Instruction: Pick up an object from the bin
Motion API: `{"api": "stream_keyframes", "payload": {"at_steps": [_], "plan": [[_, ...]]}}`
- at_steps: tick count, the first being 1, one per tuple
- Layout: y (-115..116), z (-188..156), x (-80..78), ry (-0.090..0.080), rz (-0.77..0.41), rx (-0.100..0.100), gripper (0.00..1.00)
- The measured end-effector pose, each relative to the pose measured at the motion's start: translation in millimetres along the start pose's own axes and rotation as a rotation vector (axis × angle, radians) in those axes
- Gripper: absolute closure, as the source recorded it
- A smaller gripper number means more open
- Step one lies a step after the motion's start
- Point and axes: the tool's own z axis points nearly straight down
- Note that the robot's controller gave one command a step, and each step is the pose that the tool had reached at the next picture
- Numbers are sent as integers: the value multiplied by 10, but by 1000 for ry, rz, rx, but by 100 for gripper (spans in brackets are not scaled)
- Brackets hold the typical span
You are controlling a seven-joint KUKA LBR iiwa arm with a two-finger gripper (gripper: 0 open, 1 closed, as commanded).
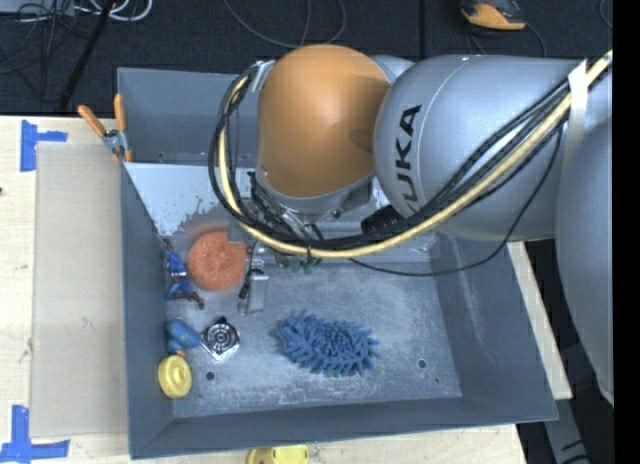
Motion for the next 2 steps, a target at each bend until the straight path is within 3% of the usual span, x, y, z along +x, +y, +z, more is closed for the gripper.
{"api": "stream_keyframes", "payload": {"at_steps": [1, 2], "plan": [[-12, -49, -16, -8, 4, -1, 0], [-364, 495, -28, -13, 25, -3, 0]]}}
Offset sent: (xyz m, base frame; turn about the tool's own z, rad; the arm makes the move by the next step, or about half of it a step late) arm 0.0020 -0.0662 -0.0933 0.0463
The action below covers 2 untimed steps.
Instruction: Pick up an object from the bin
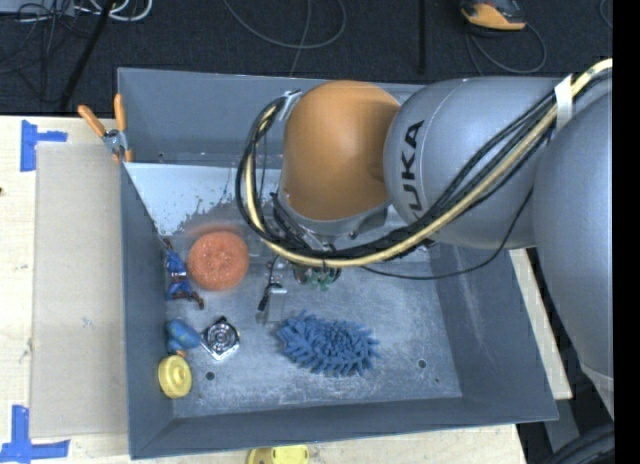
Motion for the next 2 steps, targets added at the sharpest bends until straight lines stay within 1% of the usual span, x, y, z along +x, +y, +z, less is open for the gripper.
{"api": "stream_keyframes", "payload": {"at_steps": [1, 2], "plan": [[3, 380, -71, 6, -141, 4, 0], [-219, 516, 69, 6, -219, 1, 0]]}}
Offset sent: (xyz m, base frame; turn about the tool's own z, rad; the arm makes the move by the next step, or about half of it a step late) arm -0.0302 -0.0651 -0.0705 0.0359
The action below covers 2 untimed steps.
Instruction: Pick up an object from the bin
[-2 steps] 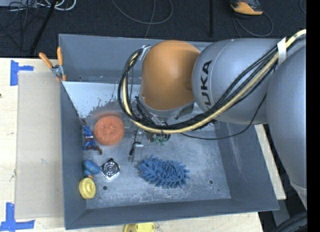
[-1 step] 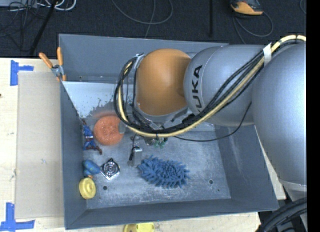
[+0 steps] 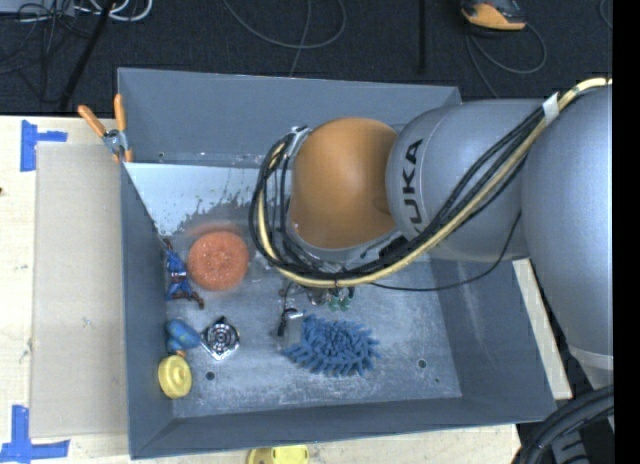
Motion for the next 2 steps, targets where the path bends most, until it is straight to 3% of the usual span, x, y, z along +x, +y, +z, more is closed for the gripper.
{"api": "stream_keyframes", "payload": {"at_steps": [1, 2], "plan": [[-214, 216, 52, 0, 236, 1, 0], [-466, 273, 31, 0, 77, 1, 0]]}}
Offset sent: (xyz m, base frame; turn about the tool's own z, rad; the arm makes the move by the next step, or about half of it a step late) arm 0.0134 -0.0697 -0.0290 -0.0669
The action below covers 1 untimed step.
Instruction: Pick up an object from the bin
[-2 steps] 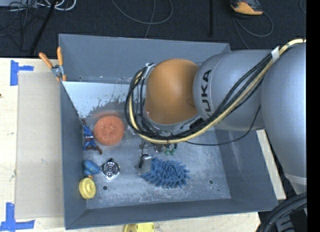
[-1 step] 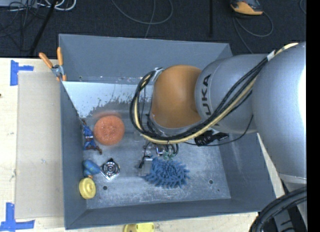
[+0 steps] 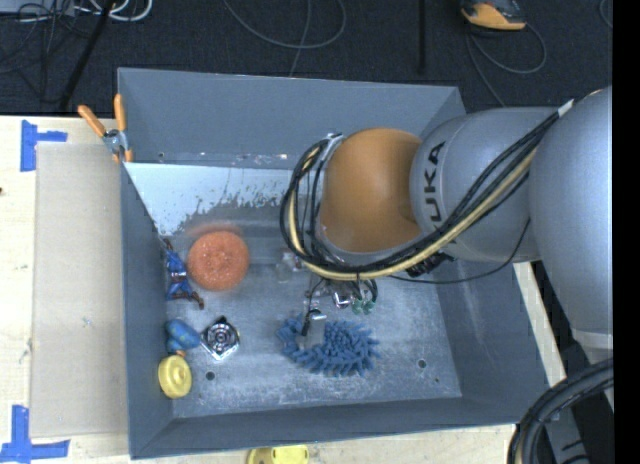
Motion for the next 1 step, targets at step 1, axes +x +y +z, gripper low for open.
{"api": "stream_keyframes", "payload": {"at_steps": [1], "plan": [[-205, 138, 162, -1, -131, 0, 0]]}}
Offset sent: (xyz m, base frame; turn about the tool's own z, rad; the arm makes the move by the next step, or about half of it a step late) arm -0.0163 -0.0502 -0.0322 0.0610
